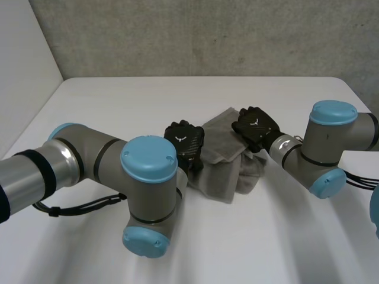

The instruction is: Fold the towel.

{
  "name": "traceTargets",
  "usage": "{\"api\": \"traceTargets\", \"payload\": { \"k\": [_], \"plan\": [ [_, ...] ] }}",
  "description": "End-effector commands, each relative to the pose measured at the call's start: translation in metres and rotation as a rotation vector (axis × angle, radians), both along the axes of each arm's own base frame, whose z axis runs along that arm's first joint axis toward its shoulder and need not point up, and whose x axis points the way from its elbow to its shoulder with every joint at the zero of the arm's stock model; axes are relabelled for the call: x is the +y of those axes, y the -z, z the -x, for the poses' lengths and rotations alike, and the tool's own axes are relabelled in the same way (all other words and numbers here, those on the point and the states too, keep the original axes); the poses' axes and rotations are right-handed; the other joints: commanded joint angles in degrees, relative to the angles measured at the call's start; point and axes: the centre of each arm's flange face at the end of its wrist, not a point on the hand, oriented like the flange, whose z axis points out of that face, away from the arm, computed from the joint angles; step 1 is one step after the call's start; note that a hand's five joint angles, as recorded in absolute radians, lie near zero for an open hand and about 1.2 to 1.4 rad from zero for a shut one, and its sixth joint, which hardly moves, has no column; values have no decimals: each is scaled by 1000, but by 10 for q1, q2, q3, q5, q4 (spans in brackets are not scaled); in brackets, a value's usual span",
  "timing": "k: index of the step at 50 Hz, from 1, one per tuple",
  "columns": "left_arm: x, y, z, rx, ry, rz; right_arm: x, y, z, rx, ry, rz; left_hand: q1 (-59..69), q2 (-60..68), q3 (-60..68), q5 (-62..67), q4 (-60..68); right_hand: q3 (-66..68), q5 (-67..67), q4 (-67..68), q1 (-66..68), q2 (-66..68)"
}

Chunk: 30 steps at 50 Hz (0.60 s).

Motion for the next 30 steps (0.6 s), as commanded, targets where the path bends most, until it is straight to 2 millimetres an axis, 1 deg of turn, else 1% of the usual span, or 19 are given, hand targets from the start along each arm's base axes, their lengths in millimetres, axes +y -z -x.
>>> {"api": "traceTargets", "payload": {
  "k": [1,2,3,5,6,8,10,13,14,19,21,22,23,24,25,26,27,29,30],
  "plan": [
    [-14,-1,-6,-13,-24,29,10,-9,-4,-5,-20,-5,271,273,-24,269,-32,-29,216,-44,228,214],
    [-23,0,-17,-40,-52,30,13,-15,-3,-5,-21,-8,272,273,-24,270,-32,-29,216,-44,228,214],
    [-23,0,-17,-40,-52,30,13,-15,-3,-5,-21,-8,272,273,-24,270,-32,-29,216,-44,228,214],
    [-36,-10,-40,-84,-92,48,26,-40,3,-5,-38,-19,272,273,-24,270,-32,-29,216,-44,228,214],
    [-36,-10,-40,-84,-92,48,26,-40,3,-5,-38,-19,272,273,-24,270,-32,-29,216,-44,228,214],
    [-35,-16,-45,-101,-88,62,42,-57,5,-4,-97,-65,272,273,-24,270,-32,-29,216,-44,228,214],
    [-33,-25,-48,-123,-40,84,49,-60,5,-1,-135,-101,272,273,-24,270,-32,-29,216,-44,228,214],
    [-30,-28,-45,-142,37,87,56,-68,3,-5,-178,-140,272,273,-24,270,-32,-29,216,-44,228,214],
    [-30,-28,-45,-142,37,87,56,-68,3,-5,-179,-140,272,273,-24,270,-32,-29,216,-44,228,214],
    [-52,-42,-46,-145,68,135,42,-84,-2,-19,-168,-68,272,273,-24,270,-32,-29,216,-44,228,214],
    [-76,-62,-45,-155,64,238,18,-104,-9,-36,-101,58,272,273,-24,270,-32,-29,216,-44,228,214],
    [-76,-62,-45,-155,64,238,18,-104,-9,-36,-101,59,272,273,-24,270,-32,-29,216,-44,228,214],
    [-89,-74,-42,-161,61,308,6,-126,-13,-65,-55,151,272,273,-24,270,-32,-29,216,-44,228,214],
    [-98,-93,-39,-153,60,385,2,-153,-21,-102,-23,255,272,273,-24,270,-32,-29,216,-44,228,214],
    [-98,-93,-39,-153,60,385,2,-154,-22,-102,-23,256,272,273,-24,270,-32,-29,216,-44,228,214],
    [-103,-115,-35,-133,58,465,5,-185,-31,-160,-5,359,272,273,-24,270,-32,-29,216,-44,228,214],
    [-103,-115,-35,-133,58,466,5,-186,-31,-160,-5,360,272,273,-24,270,-32,-29,216,-44,228,214],
    [-100,-170,-33,-54,49,624,21,-262,-38,-337,10,566,272,273,-24,270,-32,-29,216,-44,228,214],
    [-100,-170,-33,-54,49,625,22,-262,-38,-338,10,567,272,273,-24,270,-32,-29,216,-44,228,214]
  ]
}}
